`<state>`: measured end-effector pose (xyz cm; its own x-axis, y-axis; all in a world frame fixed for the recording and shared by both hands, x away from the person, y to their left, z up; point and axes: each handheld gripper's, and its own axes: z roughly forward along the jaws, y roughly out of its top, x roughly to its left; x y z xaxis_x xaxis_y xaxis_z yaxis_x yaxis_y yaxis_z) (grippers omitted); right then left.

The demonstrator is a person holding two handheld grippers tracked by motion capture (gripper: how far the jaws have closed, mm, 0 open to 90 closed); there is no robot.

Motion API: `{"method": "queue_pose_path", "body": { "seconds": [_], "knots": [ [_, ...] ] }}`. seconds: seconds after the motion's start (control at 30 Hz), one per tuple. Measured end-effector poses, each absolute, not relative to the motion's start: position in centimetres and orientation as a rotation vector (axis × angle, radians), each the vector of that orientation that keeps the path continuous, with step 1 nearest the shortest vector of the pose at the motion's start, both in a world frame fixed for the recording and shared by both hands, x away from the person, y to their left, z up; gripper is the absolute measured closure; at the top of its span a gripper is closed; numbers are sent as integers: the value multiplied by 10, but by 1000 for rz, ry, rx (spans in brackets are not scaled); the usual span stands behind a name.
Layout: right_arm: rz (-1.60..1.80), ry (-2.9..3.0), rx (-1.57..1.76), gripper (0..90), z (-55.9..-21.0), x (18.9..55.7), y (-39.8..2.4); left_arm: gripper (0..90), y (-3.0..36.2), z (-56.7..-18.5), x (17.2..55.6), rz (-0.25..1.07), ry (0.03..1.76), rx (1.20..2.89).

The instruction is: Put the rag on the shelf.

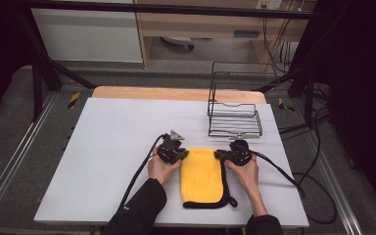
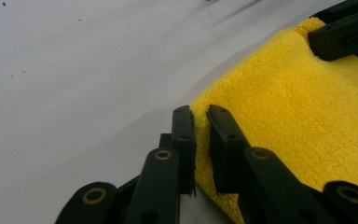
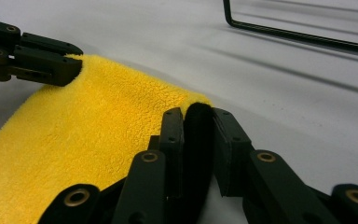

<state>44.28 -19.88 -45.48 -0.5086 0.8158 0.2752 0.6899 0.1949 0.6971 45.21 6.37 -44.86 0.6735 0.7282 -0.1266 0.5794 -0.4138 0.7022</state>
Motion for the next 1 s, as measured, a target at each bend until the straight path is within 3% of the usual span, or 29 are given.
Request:
{"method": "queue_pose_path", "body": {
  "seconds": [0.33,1.0],
  "knots": [
    [1233,2289,1465,803,-451,442,-201,833,72,-448,456,171,1036,2086],
    [1404,2183,1337,808,-417,418,-205,836,90,-420,434,209,933,1959]
  ]
}}
